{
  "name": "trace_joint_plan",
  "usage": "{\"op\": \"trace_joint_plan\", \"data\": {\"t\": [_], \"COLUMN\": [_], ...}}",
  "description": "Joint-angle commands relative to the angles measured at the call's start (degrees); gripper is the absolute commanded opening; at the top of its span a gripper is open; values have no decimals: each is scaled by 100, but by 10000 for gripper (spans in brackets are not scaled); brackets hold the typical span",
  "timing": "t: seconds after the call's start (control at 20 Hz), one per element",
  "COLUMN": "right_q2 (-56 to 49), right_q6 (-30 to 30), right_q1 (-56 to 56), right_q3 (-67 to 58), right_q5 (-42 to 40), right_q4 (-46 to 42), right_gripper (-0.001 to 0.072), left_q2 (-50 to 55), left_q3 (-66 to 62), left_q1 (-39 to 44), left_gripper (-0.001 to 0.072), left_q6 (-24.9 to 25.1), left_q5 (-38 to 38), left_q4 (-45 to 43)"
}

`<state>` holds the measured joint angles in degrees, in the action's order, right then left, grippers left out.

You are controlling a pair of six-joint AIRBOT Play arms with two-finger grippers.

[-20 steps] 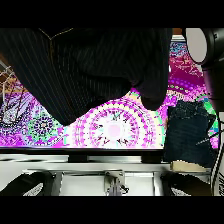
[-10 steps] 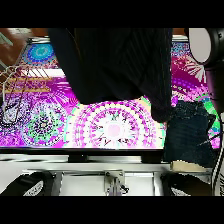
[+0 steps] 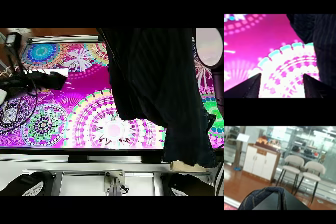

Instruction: Fold the shirts.

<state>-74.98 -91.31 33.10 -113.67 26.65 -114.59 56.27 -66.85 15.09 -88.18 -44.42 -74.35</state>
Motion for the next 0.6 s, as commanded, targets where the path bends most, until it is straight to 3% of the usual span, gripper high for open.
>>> {"op": "trace_joint_plan", "data": {"t": [0.0,0.4,0.55], "right_q2": [22,127,129], "right_q6": [417,516,420], "right_q1": [258,1222,1727], "right_q3": [-2,0,-2], "right_q5": [339,2898,3272], "right_q4": [68,66,-343], "right_gripper": [109,109,109], "left_q2": [328,708,1150], "left_q3": [417,127,-254], "left_q1": [289,369,612], "left_gripper": [611,603,600], "left_q6": [-26,42,46], "left_q5": [1034,3254,3803], "left_q4": [522,1005,1010]}}
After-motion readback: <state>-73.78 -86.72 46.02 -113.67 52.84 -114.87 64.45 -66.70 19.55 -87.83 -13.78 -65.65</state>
